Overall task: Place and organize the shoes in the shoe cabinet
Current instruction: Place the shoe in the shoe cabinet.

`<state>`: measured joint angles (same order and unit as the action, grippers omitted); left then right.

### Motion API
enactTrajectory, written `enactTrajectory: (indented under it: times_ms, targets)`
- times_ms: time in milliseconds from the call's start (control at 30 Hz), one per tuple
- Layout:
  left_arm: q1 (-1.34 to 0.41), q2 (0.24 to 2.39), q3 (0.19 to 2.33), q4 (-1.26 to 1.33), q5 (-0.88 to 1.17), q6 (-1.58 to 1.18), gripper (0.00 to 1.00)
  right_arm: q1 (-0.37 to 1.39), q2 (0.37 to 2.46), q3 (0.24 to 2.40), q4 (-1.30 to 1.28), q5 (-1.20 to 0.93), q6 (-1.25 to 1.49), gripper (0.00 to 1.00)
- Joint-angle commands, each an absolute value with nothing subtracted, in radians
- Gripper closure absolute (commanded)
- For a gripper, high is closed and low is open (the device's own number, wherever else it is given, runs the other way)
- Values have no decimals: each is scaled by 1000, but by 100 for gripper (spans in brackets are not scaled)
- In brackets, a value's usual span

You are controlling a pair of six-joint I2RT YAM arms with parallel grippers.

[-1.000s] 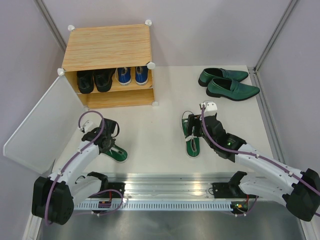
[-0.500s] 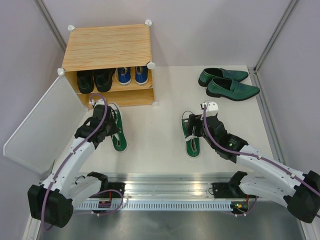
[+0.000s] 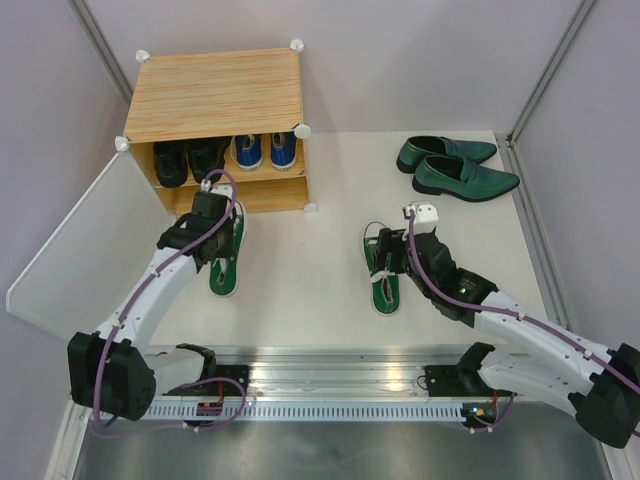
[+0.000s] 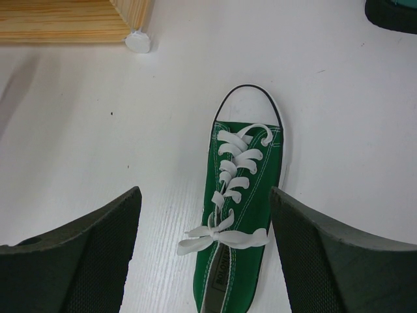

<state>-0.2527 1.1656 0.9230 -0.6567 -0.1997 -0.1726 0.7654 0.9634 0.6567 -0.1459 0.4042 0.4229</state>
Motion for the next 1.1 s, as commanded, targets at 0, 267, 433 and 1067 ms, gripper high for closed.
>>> enactTrajectory:
  times_ms: [0,267,433,1067]
  targets:
    - [-221,1167,996,-585,-238,-72,98,762,943,652,-117,407,425,18]
    - [-152,1206,948,-407,-261,69,98,762,934,649,-117,385,429,18]
    - [-94,1264,940,-305,-222,158,98,762,920,646,-115,396,430,18]
    - [54,1420,1006,-114,-282,250,98,762,946,646,-112,393,423,19]
